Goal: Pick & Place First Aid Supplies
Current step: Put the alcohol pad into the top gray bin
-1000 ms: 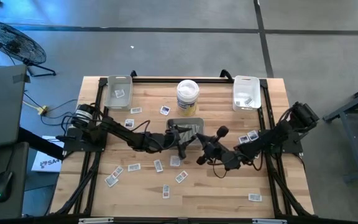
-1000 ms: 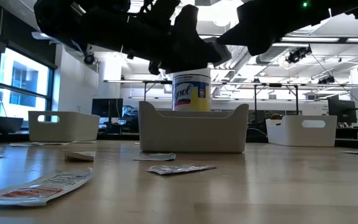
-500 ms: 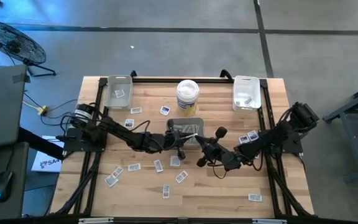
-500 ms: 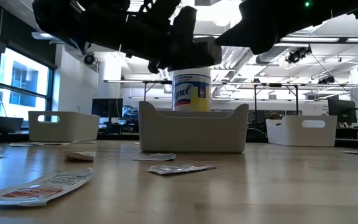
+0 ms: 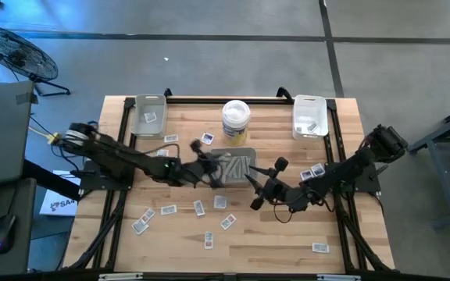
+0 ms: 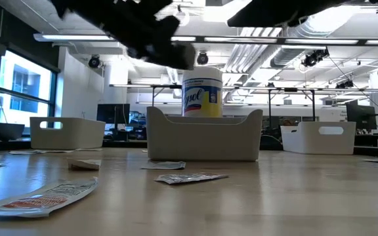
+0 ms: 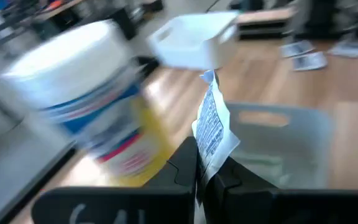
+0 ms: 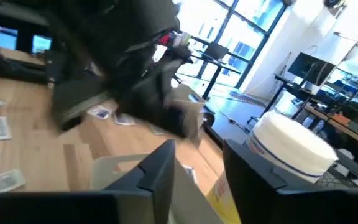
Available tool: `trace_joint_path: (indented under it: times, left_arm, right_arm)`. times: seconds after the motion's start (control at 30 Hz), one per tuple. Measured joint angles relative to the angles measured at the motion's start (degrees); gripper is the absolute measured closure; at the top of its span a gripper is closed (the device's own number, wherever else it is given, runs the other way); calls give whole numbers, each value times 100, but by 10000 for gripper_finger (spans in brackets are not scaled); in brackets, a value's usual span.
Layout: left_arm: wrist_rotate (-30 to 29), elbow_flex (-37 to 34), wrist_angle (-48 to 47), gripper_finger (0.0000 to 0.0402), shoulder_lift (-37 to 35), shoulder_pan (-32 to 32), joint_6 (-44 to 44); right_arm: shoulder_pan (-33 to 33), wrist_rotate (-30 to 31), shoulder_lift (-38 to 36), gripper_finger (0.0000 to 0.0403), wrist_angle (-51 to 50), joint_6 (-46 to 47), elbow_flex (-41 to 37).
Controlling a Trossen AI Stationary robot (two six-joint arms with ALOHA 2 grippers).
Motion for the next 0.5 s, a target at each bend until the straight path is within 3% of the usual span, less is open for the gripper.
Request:
trace_joint_path:
  times: [0.2,0.33,0.4,0.5]
  left_arm:
    - [-778,0,-2654,401,-1452,15,-1226]
    - [-1302,0,-4614,401,-2223,477,-2389]
    - [-1126,1,-5308,401,-2436,1019,-2893]
    - [-318,-4,-6129,401,-2559,2104,-3259]
  right_arm:
    - [95,-108,2,241,-934,824,1]
    - [49,-271,2,242,-1551,1435,0]
    - [14,-352,2,246,-1734,1685,0]
    - [-52,-523,2,253,-1843,1847,1]
